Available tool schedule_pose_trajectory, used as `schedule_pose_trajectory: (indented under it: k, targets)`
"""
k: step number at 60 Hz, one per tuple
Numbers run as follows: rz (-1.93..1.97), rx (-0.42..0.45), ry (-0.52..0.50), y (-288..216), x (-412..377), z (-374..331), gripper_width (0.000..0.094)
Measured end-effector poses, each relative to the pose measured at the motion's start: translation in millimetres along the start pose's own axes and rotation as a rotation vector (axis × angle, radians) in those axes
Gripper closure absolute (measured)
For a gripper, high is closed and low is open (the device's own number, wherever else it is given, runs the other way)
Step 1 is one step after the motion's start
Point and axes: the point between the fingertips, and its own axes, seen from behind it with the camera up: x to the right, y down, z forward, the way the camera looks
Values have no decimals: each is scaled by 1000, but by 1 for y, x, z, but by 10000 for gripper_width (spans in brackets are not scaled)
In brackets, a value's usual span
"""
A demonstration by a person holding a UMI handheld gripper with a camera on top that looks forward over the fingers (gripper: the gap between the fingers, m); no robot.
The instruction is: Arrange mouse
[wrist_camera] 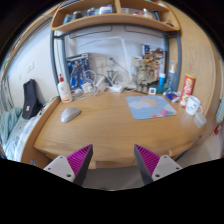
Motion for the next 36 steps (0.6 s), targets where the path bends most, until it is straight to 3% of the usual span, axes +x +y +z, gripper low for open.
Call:
schedule_pose_trajectory:
  k: [24, 36]
  targets:
    - [-67, -66, -163, -40, -103, 59, 97]
    - [-66, -74, -124, -69, -103, 97, 98]
